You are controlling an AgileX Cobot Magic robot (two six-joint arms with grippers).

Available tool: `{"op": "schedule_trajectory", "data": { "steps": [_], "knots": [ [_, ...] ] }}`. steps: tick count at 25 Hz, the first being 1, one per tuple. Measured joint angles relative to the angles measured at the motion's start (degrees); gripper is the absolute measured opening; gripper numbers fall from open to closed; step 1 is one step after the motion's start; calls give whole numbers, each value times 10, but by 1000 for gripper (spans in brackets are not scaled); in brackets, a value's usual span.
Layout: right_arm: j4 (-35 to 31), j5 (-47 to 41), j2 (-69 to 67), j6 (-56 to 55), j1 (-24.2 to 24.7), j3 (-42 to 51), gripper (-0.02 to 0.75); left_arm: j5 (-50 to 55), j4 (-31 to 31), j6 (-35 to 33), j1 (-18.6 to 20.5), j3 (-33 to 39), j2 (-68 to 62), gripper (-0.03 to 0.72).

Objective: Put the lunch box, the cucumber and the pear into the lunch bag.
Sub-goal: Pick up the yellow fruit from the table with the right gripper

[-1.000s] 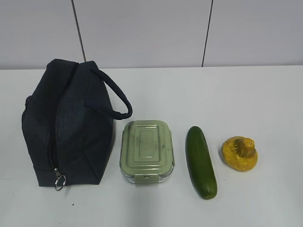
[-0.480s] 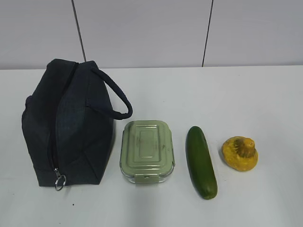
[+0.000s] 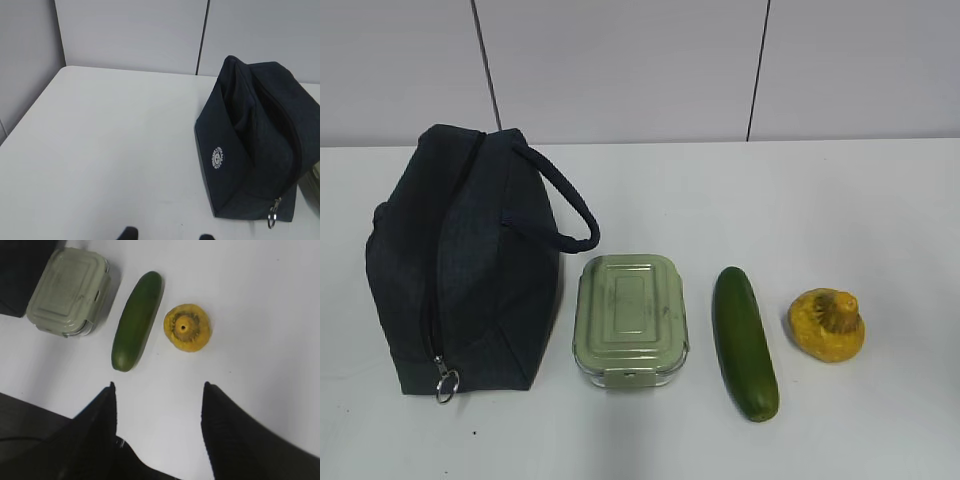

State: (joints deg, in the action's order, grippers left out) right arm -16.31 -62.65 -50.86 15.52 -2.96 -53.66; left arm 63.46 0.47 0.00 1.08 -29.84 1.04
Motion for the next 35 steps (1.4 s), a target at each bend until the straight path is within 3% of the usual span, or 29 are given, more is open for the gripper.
{"op": "schedule_trajectory", "data": {
  "steps": [5,11,17,22,29,35],
  "knots": [
    [-3,-69,-154,-12,0,-106,409,0,0,0,0,0,0,237],
    [-3,-75,-288,-33,0,-185,407,0,0,0,0,0,0,237],
    [4,-76,-373,-45,-8,-202,407,0,0,0,0,0,0,237],
    [65,-75,-429,-49,-60,-204,408,0,0,0,0,0,0,237],
    [124,-62,-497,-49,-94,-204,522,0,0,0,0,0,0,237],
    [139,-23,-535,-49,-94,-211,536,0,0,0,0,0,0,237]
  ]
}}
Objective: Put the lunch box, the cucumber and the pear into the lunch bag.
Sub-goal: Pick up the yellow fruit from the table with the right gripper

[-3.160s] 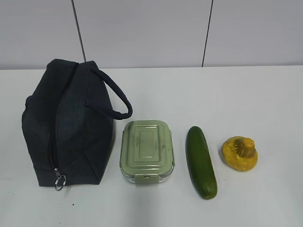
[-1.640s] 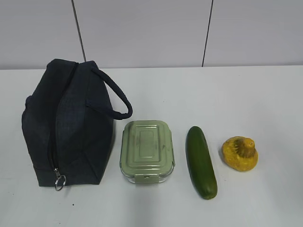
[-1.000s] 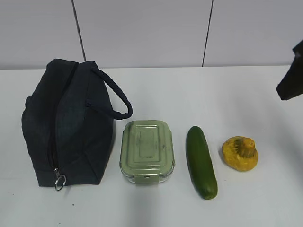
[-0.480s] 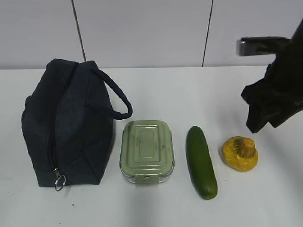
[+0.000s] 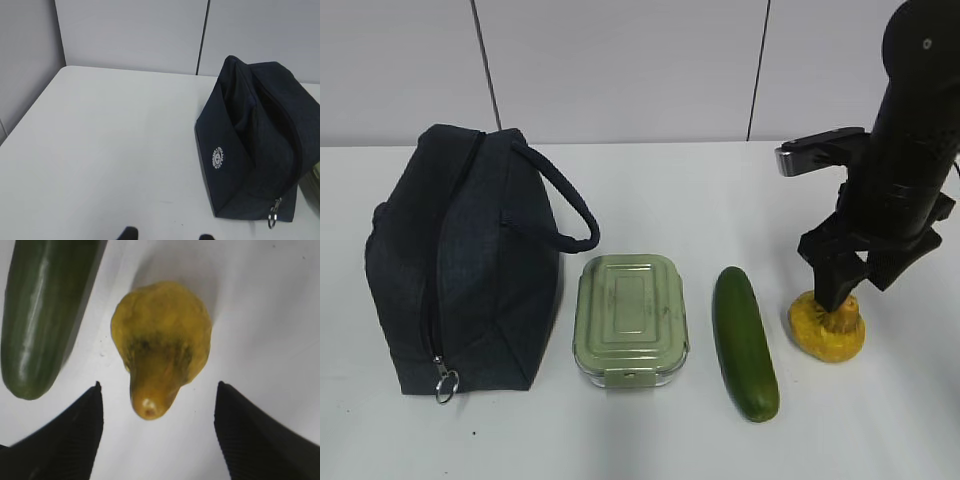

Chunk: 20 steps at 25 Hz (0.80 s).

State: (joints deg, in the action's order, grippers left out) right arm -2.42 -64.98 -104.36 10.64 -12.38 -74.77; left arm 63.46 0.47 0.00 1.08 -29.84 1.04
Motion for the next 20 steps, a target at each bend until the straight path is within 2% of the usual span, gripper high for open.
{"op": "schedule_trajectory", "data": {
  "steps": [5,10,20],
  "knots": [
    [-8,7,-28,0,0,-15,533,0,0,0,0,0,0,237],
    [-14,5,-41,0,0,-17,485,0,0,0,0,0,0,237],
    [-13,1,-63,-1,0,-18,457,0,0,0,0,0,0,237]
  ]
}}
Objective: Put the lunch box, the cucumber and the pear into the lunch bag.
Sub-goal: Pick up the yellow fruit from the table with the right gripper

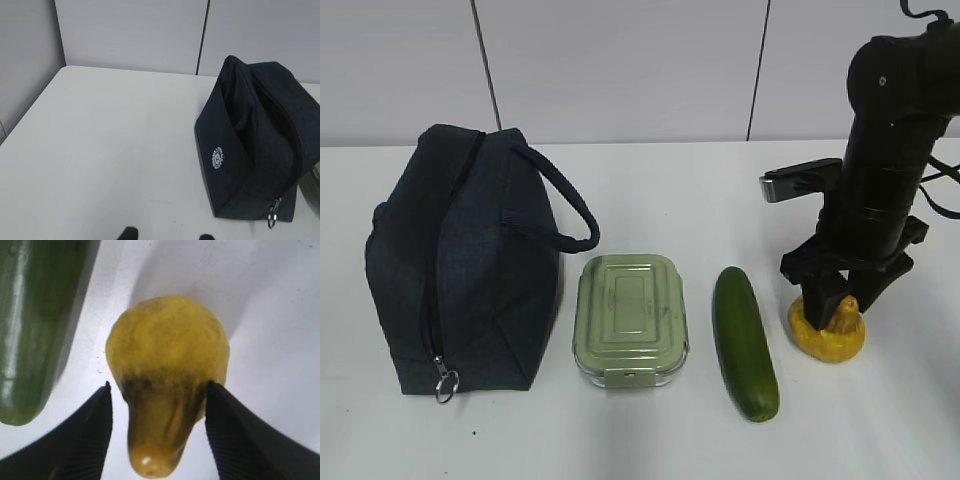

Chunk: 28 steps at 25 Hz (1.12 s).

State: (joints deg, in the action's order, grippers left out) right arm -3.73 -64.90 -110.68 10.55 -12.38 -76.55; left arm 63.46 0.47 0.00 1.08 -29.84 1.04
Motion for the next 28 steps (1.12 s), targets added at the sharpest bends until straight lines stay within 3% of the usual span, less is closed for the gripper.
{"op": "schedule_trajectory", "data": {
  "steps": [10,28],
  "knots": [
    [1,-19,0,0,0,-1,271,0,0,0,0,0,0,237],
    [-1,-36,-1,-1,0,-16,255,0,0,0,0,0,0,237]
  ]
}}
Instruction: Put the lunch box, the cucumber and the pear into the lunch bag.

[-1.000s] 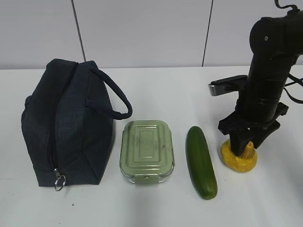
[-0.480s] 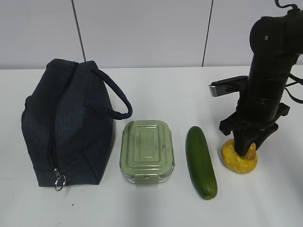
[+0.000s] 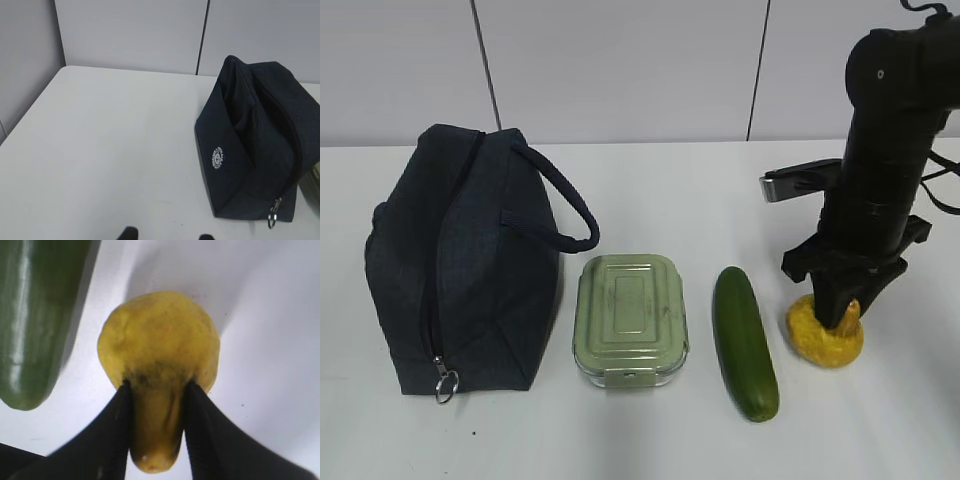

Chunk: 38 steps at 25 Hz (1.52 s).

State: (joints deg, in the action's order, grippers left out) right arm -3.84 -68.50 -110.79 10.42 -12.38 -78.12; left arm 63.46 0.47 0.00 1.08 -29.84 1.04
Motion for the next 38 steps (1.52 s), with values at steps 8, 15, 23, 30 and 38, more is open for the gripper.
{"op": "schedule_trajectory", "data": {
  "steps": [8,15,23,30,38],
  "knots": [
    [-1,-7,0,0,0,-65,253,0,25,0,0,0,0,237],
    [-8,-11,0,0,0,-134,253,-17,84,-3,0,0,-86,237],
    [-18,-15,0,0,0,-202,252,-113,237,-89,0,-4,-259,241],
    [-52,-17,0,0,0,-230,251,-169,377,-207,0,-37,-436,319],
    [-111,-20,0,0,0,-235,251,-184,443,-289,0,-94,-621,345]
  ]
}}
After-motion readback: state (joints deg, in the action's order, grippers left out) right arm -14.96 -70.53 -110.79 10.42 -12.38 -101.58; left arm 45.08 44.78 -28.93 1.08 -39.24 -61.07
